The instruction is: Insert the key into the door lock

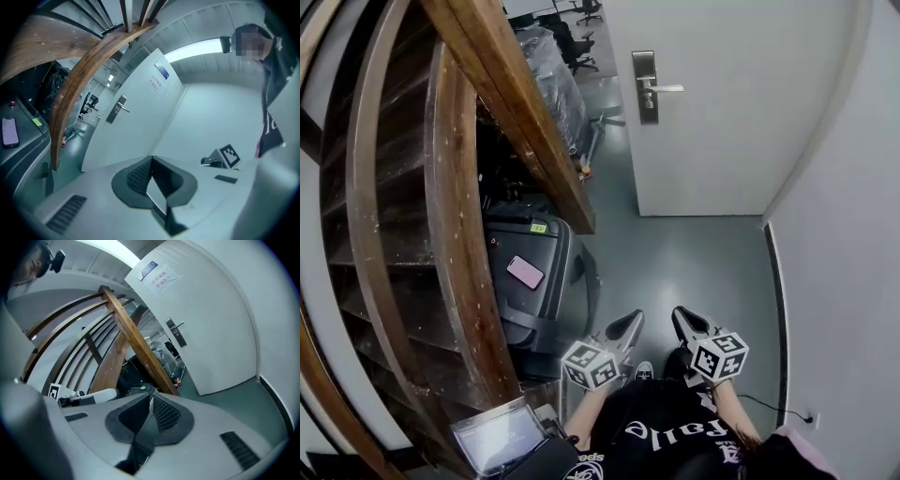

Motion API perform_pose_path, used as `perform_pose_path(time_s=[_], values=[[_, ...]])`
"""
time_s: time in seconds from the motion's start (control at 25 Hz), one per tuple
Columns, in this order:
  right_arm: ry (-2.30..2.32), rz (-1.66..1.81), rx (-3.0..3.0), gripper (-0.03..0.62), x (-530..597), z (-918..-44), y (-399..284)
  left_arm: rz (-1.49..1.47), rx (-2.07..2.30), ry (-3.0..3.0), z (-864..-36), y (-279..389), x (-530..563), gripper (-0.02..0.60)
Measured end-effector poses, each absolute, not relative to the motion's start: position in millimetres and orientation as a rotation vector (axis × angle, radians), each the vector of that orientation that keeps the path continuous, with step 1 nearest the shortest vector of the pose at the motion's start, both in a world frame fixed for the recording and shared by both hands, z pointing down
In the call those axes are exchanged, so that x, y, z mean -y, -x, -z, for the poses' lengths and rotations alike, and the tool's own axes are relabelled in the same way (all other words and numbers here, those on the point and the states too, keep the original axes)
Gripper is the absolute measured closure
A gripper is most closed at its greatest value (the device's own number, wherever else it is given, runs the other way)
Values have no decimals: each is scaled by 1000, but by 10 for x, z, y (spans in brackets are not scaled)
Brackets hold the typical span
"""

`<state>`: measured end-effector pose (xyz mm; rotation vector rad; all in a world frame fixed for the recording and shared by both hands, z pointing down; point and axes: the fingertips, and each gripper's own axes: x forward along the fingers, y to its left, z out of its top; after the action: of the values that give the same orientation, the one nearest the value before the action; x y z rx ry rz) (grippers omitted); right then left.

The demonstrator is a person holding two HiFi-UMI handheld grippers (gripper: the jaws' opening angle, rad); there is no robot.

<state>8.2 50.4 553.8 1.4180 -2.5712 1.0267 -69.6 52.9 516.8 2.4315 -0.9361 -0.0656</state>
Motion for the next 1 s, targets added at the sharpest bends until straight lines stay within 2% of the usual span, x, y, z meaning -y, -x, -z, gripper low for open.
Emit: perform_pose_path(time_s=[0.28, 0.64, 1.0], values=[[-1452, -1037, 2511, 559, -1103, -5553, 170, 71, 906, -2418, -5234, 982, -942, 577], [-1433, -1029, 2527, 559, -1295, -5465, 290, 61, 904, -2489, -5151, 1020, -1117, 577], [-1329, -961, 2607, 559, -1631, -5380, 148, 62, 943, -2468, -5160, 755, -1446, 577]])
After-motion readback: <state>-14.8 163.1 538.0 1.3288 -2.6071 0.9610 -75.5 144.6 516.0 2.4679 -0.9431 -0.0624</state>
